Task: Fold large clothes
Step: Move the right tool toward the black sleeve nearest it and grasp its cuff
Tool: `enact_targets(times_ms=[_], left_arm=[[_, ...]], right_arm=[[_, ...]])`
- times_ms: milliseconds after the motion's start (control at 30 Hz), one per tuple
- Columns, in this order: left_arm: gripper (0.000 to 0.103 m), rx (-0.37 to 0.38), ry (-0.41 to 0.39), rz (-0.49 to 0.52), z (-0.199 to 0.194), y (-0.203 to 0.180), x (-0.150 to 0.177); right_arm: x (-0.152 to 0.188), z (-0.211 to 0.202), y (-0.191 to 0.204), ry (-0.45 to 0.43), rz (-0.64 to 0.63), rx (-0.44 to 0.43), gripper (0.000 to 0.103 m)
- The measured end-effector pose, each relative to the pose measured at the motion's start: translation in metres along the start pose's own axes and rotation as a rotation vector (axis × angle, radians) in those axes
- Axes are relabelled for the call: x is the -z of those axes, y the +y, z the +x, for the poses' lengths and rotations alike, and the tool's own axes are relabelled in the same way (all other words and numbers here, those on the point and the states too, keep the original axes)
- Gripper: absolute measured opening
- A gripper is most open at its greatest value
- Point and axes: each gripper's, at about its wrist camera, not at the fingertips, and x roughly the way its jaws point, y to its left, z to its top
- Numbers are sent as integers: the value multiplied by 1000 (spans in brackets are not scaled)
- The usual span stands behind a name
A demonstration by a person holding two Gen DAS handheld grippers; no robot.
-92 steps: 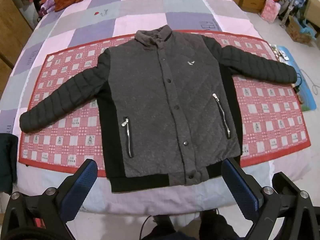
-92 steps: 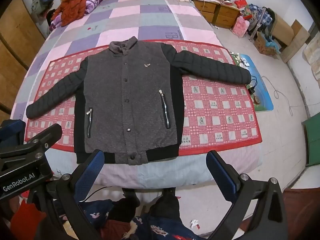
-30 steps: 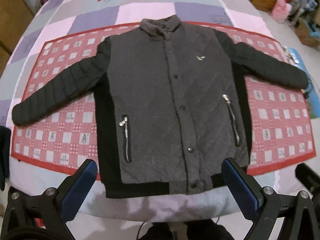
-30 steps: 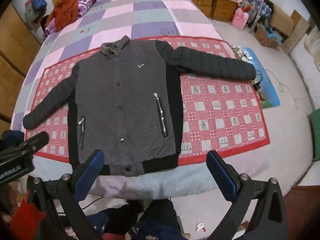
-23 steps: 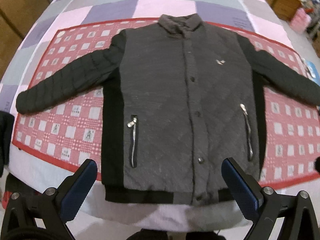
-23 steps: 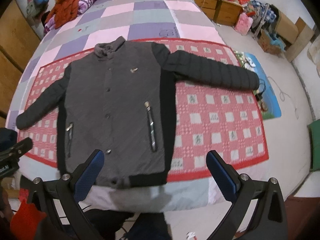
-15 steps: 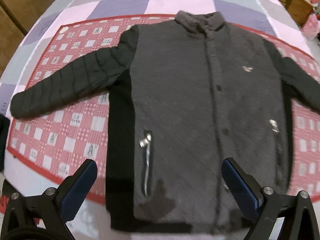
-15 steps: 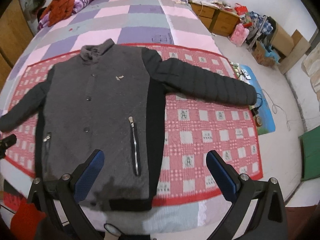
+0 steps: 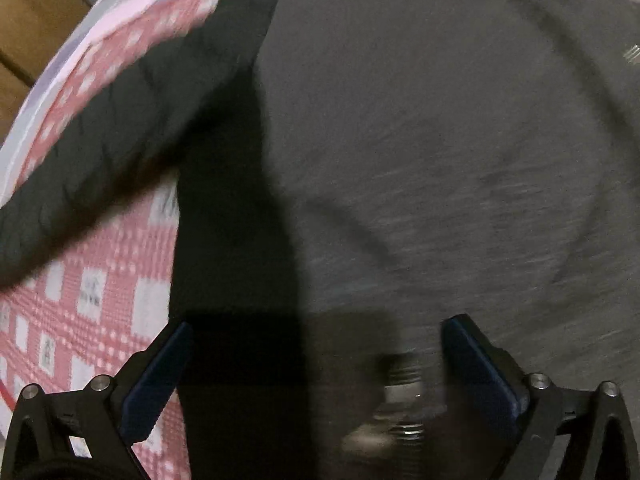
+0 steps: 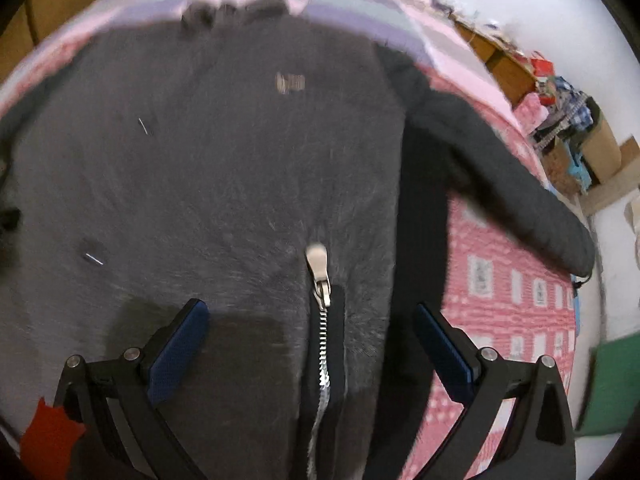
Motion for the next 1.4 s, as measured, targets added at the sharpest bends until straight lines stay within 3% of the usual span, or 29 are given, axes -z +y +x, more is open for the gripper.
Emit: enact_targets(times_ms=[33, 67, 167, 300, 400, 533, 633, 700, 767, 900, 1100, 1167, 1267, 1333, 1400], left_arm=[[103, 90, -39, -38, 4, 14, 6], [103, 115, -55, -57, 5, 22, 9], [103, 135, -91, -38, -2, 31, 14], [103, 142, -93, -62, -12, 37, 15], [103, 126, -140, -62, -38, 31, 24], [103, 179, -172, 7, -65, 7, 58], [103, 154, -120, 79, -56, -10, 89], [103, 150, -118, 60, -49, -2, 102], [103, 168, -114, 2, -46, 19, 108], [103, 168, -128, 41, -56, 27, 109], [103, 95, -130, -6, -77, 38, 109], [103, 85, -120, -1, -78, 39, 116], [103, 67, -72, 21, -65, 35, 127], [103, 93, -44, -11, -58, 41, 129], [103, 55, -33, -8, -59, 43, 128]], right_arm=[[5, 8, -9, -7, 25, -26, 103], [11, 12, -23, -23, 64, -55, 103], [29, 12, -64, -40, 156, -59, 103], [49, 4, -100, -11, 199, 9, 103], [58, -16, -98, -45, 194, 58, 103], [68, -40, -60, -97, 155, -23, 103], [84, -36, -25, -70, 59, -83, 103], [103, -24, -17, -45, 7, -57, 103], [119, -17, -37, -21, 71, -55, 103], [138, -17, -86, 13, 140, 1, 103], [132, -34, -98, 11, 110, 66, 103], [133, -42, -90, 2, 141, 39, 103], [146, -39, -66, 10, 63, 14, 103], [156, -34, -73, 11, 94, -9, 103], [162, -32, -86, 23, 150, -69, 103]])
